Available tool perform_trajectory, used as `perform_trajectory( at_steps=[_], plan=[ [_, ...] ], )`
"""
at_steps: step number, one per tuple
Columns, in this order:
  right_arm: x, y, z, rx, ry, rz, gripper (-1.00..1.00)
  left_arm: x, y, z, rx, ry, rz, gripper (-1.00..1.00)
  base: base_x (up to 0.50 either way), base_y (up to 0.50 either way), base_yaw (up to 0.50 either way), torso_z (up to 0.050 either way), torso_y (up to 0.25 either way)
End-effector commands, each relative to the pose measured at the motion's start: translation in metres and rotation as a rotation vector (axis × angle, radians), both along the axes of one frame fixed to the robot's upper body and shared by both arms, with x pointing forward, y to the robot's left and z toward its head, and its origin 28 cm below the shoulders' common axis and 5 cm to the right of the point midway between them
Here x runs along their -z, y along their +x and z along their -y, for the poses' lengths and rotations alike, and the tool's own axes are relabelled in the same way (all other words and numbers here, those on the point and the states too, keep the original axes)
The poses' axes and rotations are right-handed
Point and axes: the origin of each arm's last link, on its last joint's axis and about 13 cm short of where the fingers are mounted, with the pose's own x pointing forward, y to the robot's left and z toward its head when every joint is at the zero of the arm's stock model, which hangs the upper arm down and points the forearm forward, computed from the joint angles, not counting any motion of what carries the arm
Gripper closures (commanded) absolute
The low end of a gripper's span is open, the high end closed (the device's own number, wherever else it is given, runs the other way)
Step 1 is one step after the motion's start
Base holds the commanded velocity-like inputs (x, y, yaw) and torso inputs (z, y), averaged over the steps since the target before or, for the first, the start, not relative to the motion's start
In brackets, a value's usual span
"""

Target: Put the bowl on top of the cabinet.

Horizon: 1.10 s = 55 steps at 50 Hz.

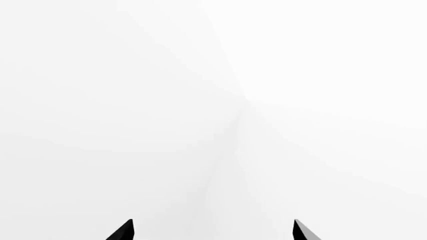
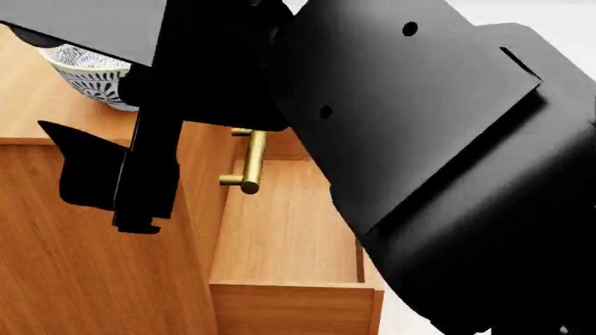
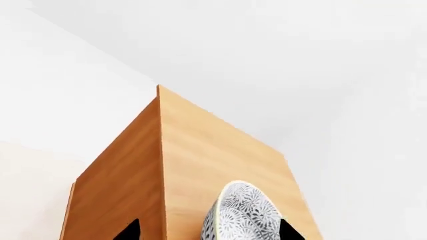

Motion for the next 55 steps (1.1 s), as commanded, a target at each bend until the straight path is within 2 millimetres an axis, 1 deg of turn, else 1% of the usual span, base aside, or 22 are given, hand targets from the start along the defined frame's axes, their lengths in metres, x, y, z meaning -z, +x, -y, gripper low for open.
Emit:
perform_trajectory(
  at_steps=[1,2,5,8,10,11,13,16,18,19,21,22,24,27,29,32,35,39,42,48,49,55],
  plan=[
    [0.033,-0.035,0.037,-0.02,0.215,-0.009,-1.0,0.0,0.001,0.001,0.002,0.004,-0.001,-1.0,0.0,0.0,0.0,0.0,0.0],
    [0.042,-0.042,0.042,-0.004,0.257,-0.009,-1.0,0.0,0.001,0.001,0.003,0.004,-0.002,-1.0,0.0,0.0,0.0,0.0,0.0],
    [0.052,-0.051,0.048,0.008,0.328,-0.027,-1.0,0.0,0.001,0.001,0.002,0.004,-0.002,-1.0,0.0,0.0,0.0,0.0,0.0],
    [0.073,-0.07,0.058,0.03,0.444,-0.052,-1.0,0.0,0.001,0.001,0.002,0.001,0.0,-1.0,0.0,0.0,0.0,0.0,0.0],
    [0.081,-0.075,0.063,0.06,0.491,-0.069,-1.0,0.0,0.001,0.0,0.002,0.003,-0.001,-1.0,0.0,0.0,0.0,0.0,0.0],
    [0.092,-0.082,0.067,0.082,0.531,-0.093,-1.0,0.0,0.001,0.0,0.002,0.003,-0.001,-1.0,0.0,0.0,0.0,0.0,0.0],
    [0.098,-0.086,0.07,0.101,0.55,-0.101,-1.0,0.0,0.001,0.0,0.002,0.003,-0.001,-1.0,0.0,0.0,0.0,0.0,0.0],
    [0.12,-0.1,0.078,0.151,0.659,-0.17,-1.0,0.0,0.0,0.0,0.003,0.003,-0.002,-1.0,0.0,0.0,0.0,0.0,0.0],
    [0.128,-0.106,0.08,0.162,0.689,-0.198,-1.0,0.0,0.0,0.0,0.002,0.004,-0.002,-1.0,0.0,0.0,0.0,0.0,0.0],
    [0.138,-0.111,0.082,0.189,0.719,-0.222,-1.0,0.0,0.0,0.0,0.003,0.003,-0.002,-1.0,0.0,0.0,0.0,0.0,0.0],
    [0.148,-0.116,0.085,0.22,0.749,-0.246,-1.0,0.0,0.0,0.0,0.003,0.003,-0.002,-1.0,0.0,0.0,0.0,0.0,0.0],
    [0.155,-0.122,0.087,0.231,0.779,-0.273,-1.0,0.0,0.0,0.0,0.004,0.003,-0.002,-1.0,0.0,0.0,0.0,0.0,0.0],
    [0.164,-0.127,0.092,0.258,0.826,-0.313,-1.0,0.0,0.0,0.0,0.004,0.002,-0.002,-1.0,0.0,0.0,0.0,0.0,0.0],
    [0.172,-0.13,0.096,0.299,0.84,-0.324,-1.0,0.0,0.0,0.0,0.003,0.001,-0.001,-1.0,0.0,0.0,0.0,0.0,0.0],
    [0.18,-0.132,0.103,0.357,0.865,-0.331,-1.0,0.0,0.0,0.0,0.004,0.002,-0.001,-1.0,0.0,0.0,0.0,0.0,0.0],
    [0.185,-0.134,0.114,0.419,0.885,-0.321,-1.0,-0.001,0.0,0.0,0.004,0.002,0.0,-1.0,0.0,0.0,0.0,0.0,0.0],
    [0.183,-0.137,0.131,0.508,0.927,-0.27,-1.0,-0.001,0.0,0.001,0.005,0.005,-0.001,-1.0,0.0,0.0,0.0,0.0,0.0],
    [0.182,-0.141,0.14,0.548,0.959,-0.242,-1.0,-0.001,0.0,0.001,0.006,0.006,-0.002,-1.0,0.0,0.0,0.0,0.0,0.0],
    [0.182,-0.145,0.152,0.618,0.981,-0.202,-1.0,-0.001,0.0,0.0,0.004,0.005,-0.002,-1.0,0.0,0.0,0.0,0.0,0.0],
    [0.181,-0.152,0.165,0.672,1.079,-0.168,-1.0,-0.001,0.001,0.0,0.005,0.005,-0.003,-1.0,0.0,0.0,0.0,0.0,0.0],
    [0.179,-0.154,0.17,0.671,1.129,-0.166,-1.0,-0.001,0.001,0.0,0.005,0.005,-0.003,-1.0,0.0,0.0,0.0,0.0,0.0],
    [0.172,-0.161,0.177,0.642,1.256,-0.157,-1.0,0.0,0.001,0.001,0.006,0.006,-0.004,-1.0,0.0,0.0,0.0,0.0,0.0]
  ],
)
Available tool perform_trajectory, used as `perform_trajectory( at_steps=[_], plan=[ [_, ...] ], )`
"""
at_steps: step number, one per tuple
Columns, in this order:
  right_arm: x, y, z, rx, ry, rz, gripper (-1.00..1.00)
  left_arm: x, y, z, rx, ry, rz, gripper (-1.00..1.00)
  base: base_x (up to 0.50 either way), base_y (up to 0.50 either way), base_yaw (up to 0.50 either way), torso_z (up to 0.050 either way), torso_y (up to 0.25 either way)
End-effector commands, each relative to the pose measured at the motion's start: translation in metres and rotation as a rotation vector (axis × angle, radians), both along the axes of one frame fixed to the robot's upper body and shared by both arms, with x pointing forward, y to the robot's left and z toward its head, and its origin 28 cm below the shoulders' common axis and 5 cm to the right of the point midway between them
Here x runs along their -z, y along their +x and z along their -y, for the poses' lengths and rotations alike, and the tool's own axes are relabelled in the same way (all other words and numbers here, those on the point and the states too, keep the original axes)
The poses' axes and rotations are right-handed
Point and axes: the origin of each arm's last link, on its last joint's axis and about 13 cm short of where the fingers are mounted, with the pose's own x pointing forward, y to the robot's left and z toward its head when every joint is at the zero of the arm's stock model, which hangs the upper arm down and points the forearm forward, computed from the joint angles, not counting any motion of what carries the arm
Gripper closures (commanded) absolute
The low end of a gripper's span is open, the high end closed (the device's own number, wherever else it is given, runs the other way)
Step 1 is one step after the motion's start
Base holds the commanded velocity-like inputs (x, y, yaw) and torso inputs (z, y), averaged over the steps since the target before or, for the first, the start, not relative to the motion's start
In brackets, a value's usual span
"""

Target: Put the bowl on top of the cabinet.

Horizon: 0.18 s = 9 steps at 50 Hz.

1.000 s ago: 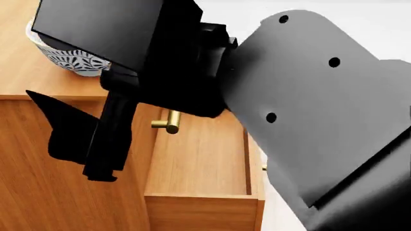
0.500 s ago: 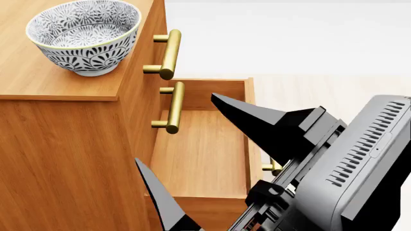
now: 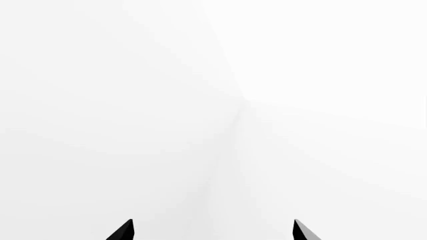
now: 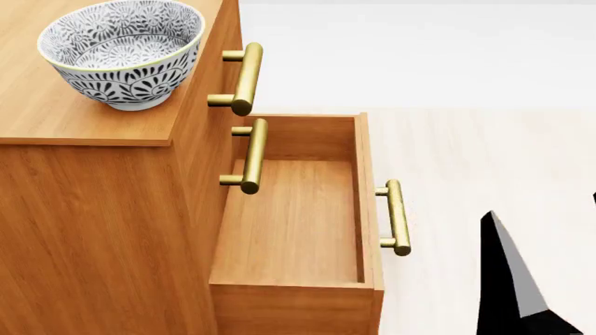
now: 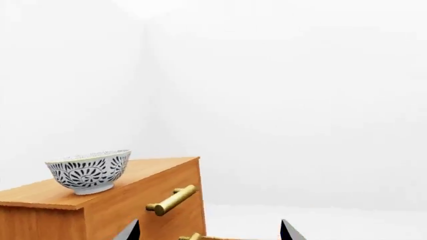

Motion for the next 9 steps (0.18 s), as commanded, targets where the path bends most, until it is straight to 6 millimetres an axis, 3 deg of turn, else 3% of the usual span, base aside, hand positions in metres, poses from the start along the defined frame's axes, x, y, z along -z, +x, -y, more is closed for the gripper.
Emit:
perform_trajectory(
  at_steps=[1,9],
  plan=[
    [-0.0059,-0.0174,0.0233,0.101,0.198,0.058,-1.0,0.0005,0.0007,0.0002,0.001,0.001,-0.001,-1.0,0.0,0.0,0.0,0.0,0.0],
    [-0.0054,-0.0144,0.0239,0.122,0.277,0.08,-1.0,0.0006,0.0011,0.0003,0.003,0.001,-0.003,-1.0,0.0,0.0,0.0,0.0,0.0]
  ],
)
